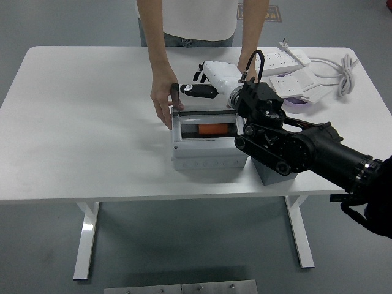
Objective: Fetch the battery,place it into the box,close the lid of the box
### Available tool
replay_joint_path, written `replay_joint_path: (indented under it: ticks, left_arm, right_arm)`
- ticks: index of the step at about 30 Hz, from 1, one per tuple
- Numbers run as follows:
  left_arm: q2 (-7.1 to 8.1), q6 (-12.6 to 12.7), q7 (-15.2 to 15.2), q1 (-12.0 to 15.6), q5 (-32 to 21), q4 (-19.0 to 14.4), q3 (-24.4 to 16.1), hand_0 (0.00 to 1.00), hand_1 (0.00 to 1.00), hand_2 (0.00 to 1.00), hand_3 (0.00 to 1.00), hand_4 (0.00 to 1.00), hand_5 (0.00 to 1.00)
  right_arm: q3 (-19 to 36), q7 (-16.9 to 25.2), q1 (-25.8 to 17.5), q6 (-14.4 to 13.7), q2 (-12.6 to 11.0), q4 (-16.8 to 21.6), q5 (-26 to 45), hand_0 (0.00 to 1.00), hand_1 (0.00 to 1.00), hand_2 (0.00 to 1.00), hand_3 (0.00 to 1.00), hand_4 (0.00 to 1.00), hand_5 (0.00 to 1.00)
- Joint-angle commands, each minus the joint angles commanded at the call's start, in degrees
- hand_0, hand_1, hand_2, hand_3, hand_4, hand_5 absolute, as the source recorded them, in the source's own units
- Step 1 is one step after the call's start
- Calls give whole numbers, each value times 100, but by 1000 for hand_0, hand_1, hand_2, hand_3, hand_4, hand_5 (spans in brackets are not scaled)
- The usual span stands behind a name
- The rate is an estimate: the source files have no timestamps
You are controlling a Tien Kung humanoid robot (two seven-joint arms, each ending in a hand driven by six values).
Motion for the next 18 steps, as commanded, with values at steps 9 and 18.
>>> replay_joint_path:
  ticks: [9, 18]
  left_arm:
    - [5, 23, 6, 40, -41, -5, 17, 559, 721, 649, 594, 682, 182]
    - [20, 54, -11, 56, -110, 1, 51, 559, 721, 649, 593, 682, 181]
  right_arm:
    - [-24, -368, -34, 136, -191, 348, -183, 772, 616, 610, 596, 998, 998]
    - [-13, -632, -80, 154, -293, 544, -226, 568, 493, 529, 568, 998, 998]
